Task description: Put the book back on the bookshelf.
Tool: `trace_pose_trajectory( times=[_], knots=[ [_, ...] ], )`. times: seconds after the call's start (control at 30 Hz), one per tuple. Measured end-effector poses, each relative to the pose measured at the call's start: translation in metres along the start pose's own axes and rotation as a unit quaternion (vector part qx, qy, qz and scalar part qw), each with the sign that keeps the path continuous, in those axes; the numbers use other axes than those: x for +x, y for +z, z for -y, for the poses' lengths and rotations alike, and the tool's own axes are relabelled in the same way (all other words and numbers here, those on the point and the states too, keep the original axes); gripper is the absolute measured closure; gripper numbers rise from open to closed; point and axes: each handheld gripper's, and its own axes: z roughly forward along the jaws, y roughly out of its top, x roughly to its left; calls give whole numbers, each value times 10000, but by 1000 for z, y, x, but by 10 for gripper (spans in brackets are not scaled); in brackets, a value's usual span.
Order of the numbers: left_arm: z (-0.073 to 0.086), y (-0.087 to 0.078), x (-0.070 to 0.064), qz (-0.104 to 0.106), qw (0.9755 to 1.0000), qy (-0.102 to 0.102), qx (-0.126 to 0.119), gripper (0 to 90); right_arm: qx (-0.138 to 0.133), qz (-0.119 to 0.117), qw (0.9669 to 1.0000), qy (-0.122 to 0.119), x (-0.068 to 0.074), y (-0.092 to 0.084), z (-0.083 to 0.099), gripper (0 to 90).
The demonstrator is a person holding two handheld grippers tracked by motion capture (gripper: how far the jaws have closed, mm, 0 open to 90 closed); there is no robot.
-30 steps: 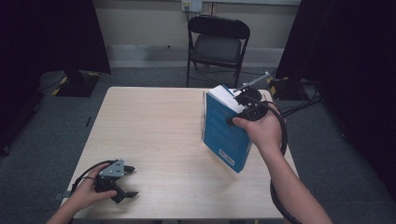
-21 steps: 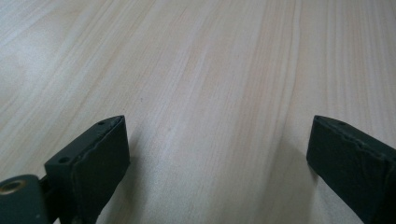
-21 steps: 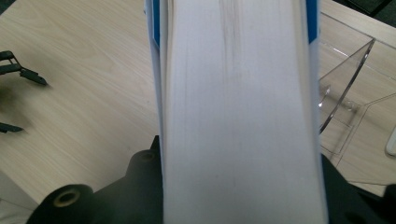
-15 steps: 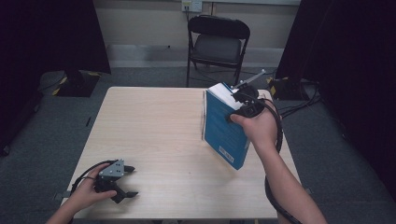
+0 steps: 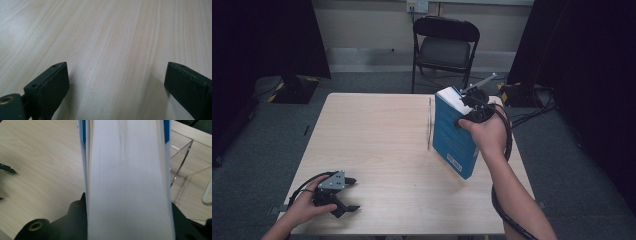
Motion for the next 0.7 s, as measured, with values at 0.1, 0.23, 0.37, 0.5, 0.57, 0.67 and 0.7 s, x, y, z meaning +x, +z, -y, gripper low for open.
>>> trace_pose_trajectory(
  times=[0.1,0.23,0.37,0.5,0.57,0.67,0.7],
  knots=[
    [0,0,0,-5,10000,4,-2,55,9,23,10000,55,0,0,-3,618],
    [0,0,0,-3,10000,4,-2,55,-38,40,9999,131,-2,1,-6,618],
    [0,0,0,-3,10000,6,-2,55,-54,104,9997,192,-1,2,-10,618],
    [0,0,0,0,10000,4,-2,54,-36,150,9997,209,1,4,-14,618],
    [0,0,0,-2,10000,6,-1,54,-58,163,9996,240,1,4,-15,618],
    [0,0,0,1,10000,7,-4,54,-98,190,9994,282,0,5,-17,618],
    [0,0,0,2,10000,8,-4,54,-91,201,9993,294,0,5,-18,618]
  ],
)
